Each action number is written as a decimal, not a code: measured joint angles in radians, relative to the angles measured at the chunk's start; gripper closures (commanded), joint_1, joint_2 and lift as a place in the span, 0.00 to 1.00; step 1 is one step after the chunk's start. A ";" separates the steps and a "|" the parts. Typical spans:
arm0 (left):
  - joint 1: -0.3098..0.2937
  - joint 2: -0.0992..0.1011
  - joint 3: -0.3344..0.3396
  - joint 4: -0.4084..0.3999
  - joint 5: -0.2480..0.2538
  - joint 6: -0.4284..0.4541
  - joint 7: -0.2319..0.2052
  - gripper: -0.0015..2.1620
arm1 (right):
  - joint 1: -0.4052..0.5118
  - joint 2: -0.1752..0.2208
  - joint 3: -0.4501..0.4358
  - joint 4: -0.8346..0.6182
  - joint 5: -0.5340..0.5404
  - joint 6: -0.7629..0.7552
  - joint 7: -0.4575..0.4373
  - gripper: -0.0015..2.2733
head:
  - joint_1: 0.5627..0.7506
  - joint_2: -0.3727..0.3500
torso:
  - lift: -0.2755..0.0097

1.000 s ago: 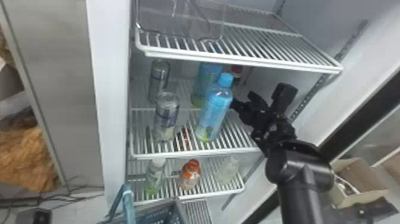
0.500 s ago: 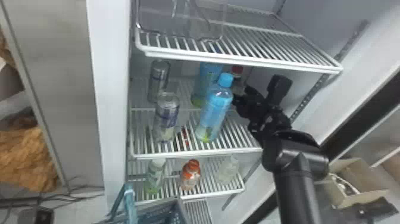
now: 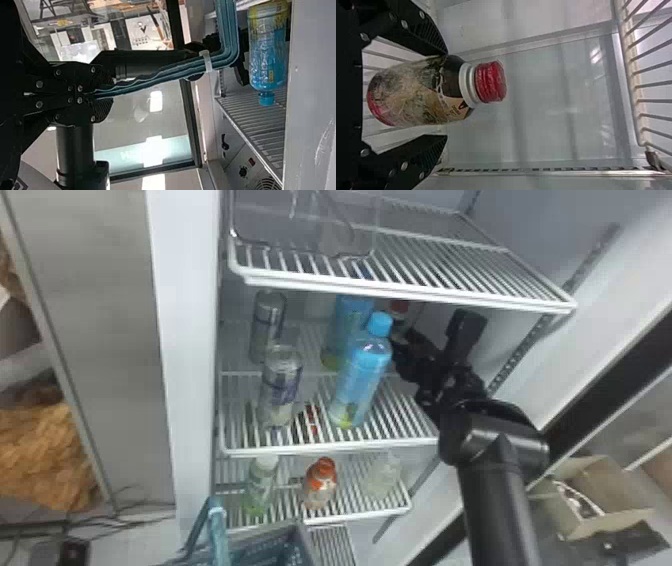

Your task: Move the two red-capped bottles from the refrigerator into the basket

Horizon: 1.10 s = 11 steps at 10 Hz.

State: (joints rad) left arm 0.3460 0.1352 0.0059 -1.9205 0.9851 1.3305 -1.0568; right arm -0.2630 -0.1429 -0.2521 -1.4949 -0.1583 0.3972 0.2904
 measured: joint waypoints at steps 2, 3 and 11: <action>0.000 0.000 0.000 0.000 0.000 0.000 0.003 0.56 | -0.004 -0.005 0.012 0.012 -0.012 0.005 0.000 0.57 | 0.70 0.03 | 0.97; 0.000 0.000 0.000 0.001 0.000 0.000 0.003 0.56 | -0.001 -0.006 0.019 0.012 -0.009 -0.004 0.001 0.57 | 0.70 0.03 | 0.97; 0.000 -0.002 0.001 0.002 0.000 -0.003 0.003 0.56 | 0.294 0.004 -0.010 -0.463 -0.031 0.145 -0.019 0.57 | 0.70 0.03 | 0.97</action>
State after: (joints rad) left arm 0.3463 0.1335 0.0065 -1.9180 0.9851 1.3277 -1.0538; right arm 0.0309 -0.1391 -0.2620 -1.9578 -0.1894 0.5423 0.2716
